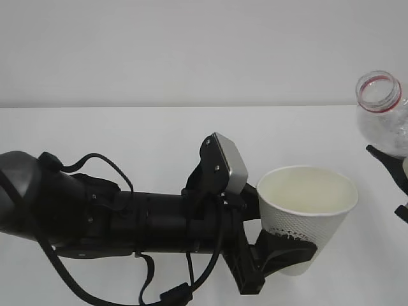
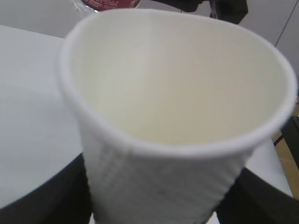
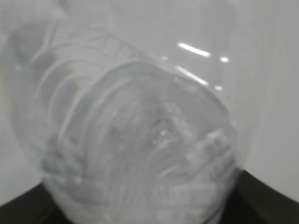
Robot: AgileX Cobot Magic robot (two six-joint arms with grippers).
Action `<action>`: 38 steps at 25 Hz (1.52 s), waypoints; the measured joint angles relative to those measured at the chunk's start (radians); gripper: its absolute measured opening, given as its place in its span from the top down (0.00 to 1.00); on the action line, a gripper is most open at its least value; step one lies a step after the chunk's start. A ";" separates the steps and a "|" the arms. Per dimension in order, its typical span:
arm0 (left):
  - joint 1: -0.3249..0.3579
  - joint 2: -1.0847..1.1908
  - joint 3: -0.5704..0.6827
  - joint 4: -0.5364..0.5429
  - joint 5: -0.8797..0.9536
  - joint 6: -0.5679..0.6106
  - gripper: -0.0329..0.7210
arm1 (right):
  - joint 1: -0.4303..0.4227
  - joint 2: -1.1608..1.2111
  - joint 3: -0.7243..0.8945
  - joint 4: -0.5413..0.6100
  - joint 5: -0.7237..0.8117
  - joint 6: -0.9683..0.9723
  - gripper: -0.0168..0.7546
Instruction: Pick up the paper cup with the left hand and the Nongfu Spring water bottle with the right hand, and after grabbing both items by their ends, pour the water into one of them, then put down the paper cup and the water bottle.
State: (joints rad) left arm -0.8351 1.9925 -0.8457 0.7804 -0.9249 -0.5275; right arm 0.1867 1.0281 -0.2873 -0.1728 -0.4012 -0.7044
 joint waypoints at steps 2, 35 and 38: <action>0.000 0.000 0.000 0.000 0.000 0.000 0.27 | 0.000 0.000 0.000 0.000 0.000 -0.026 0.34; 0.000 0.000 0.000 0.003 0.000 0.000 0.27 | 0.000 0.000 0.000 0.146 -0.001 -0.308 0.34; 0.000 0.000 0.000 0.003 0.000 0.000 0.27 | 0.000 0.000 0.000 0.184 -0.001 -0.353 0.34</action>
State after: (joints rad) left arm -0.8351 1.9925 -0.8457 0.7837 -0.9249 -0.5275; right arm 0.1867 1.0281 -0.2873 0.0115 -0.4027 -1.0579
